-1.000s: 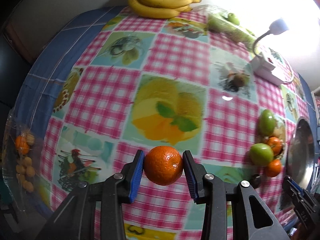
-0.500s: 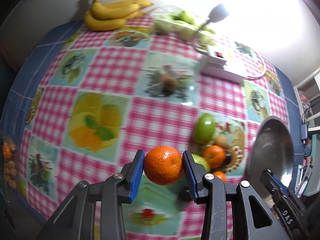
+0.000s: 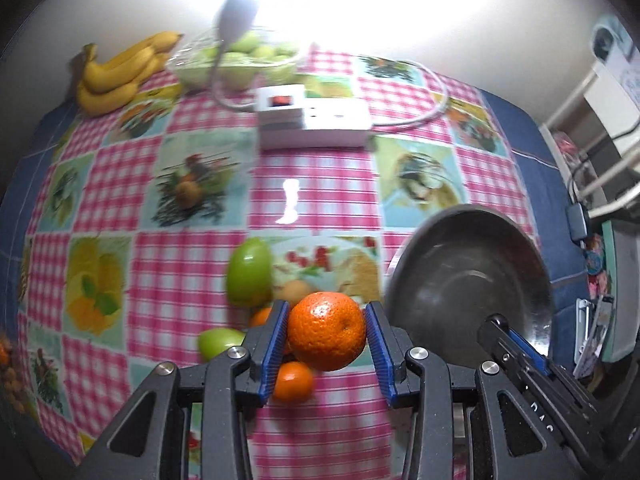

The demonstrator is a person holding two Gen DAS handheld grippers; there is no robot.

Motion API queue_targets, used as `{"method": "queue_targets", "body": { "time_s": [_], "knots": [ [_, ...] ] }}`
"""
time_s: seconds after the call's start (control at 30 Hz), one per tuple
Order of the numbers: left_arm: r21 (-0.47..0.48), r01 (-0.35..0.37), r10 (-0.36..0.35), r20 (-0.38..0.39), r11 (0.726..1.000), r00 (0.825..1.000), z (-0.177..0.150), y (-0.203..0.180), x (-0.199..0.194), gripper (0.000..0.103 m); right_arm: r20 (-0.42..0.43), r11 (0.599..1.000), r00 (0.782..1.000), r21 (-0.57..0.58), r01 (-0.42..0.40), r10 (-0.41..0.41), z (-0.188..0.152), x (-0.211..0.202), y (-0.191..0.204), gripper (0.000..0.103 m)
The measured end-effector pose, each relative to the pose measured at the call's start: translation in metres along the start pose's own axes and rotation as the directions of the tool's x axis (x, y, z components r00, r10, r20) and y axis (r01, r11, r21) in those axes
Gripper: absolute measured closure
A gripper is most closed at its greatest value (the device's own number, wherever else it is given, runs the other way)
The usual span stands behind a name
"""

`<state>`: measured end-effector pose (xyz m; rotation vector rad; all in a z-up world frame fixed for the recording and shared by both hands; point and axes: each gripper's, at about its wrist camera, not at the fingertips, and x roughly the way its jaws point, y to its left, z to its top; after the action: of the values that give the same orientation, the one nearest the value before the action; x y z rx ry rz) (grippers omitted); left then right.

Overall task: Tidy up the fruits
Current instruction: 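Carry the tangerine and plum into the steel bowl and open both tools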

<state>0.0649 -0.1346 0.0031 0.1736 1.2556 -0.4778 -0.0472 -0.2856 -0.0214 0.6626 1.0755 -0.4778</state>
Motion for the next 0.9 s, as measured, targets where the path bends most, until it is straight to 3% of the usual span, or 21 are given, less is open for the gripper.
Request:
{"method": "queue_targets", "body": {
  "time_s": [0.2, 0.4, 0.9],
  "knots": [
    [0.078, 0.027, -0.027, 0.002, 0.997, 1.000, 0.000, -0.038, 0.011, 0.061, 0.038, 0.996, 0.997, 0.061, 0.060, -0.062, 0.012, -0.009, -0.029, 0.076],
    [0.137, 0.045, -0.043, -0.017, 0.990, 0.999, -0.002, -0.067, 0.029, 0.061, 0.023, 0.990, 0.995, 0.107, 0.096, -0.099, 0.016, -0.002, -0.049, 0.076],
    [0.151, 0.074, -0.066, -0.057, 0.986, 0.996, -0.018, -0.087, 0.069, 0.061, -0.043, 0.975, 0.989, 0.165, 0.147, -0.141, 0.010, 0.017, -0.074, 0.076]
  ]
}}
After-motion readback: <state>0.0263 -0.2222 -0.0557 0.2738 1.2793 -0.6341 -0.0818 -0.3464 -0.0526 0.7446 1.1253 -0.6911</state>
